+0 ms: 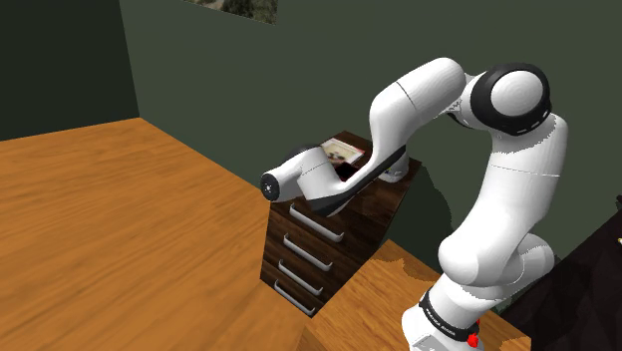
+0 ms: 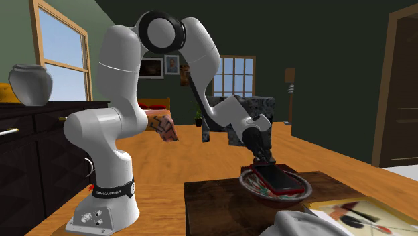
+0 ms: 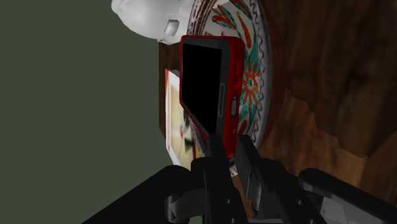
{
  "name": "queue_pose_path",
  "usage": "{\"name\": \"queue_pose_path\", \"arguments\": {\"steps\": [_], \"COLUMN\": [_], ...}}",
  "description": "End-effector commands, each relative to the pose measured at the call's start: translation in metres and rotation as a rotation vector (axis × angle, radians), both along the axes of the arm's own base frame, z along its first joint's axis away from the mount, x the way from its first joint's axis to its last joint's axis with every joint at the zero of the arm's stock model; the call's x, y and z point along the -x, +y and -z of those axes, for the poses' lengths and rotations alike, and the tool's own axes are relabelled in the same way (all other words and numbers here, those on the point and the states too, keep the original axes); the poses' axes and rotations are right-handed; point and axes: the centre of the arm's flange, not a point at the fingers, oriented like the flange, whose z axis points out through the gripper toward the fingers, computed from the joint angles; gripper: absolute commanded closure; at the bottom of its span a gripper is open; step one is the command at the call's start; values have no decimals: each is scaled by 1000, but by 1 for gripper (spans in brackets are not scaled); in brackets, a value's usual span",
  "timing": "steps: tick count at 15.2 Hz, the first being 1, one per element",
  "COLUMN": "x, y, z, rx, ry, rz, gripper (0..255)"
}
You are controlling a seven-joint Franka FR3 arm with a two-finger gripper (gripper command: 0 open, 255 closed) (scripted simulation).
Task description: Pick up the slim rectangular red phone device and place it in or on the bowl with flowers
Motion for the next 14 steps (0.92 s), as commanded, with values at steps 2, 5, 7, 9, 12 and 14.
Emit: {"name": "queue_pose_path", "arguments": {"steps": [2, 5, 7, 9, 12, 14], "x": [1, 0, 2, 6, 7, 7], "y": [-2, -2, 11, 36, 46, 46], "z": [2, 2, -1, -9, -12, -12], "rx": [-2, -2, -2, -2, -2, -2], "ry": [6, 5, 5, 5, 6, 5], "rz": [5, 5, 5, 5, 5, 5], "gripper": [0, 0, 0, 0, 0, 0]}}
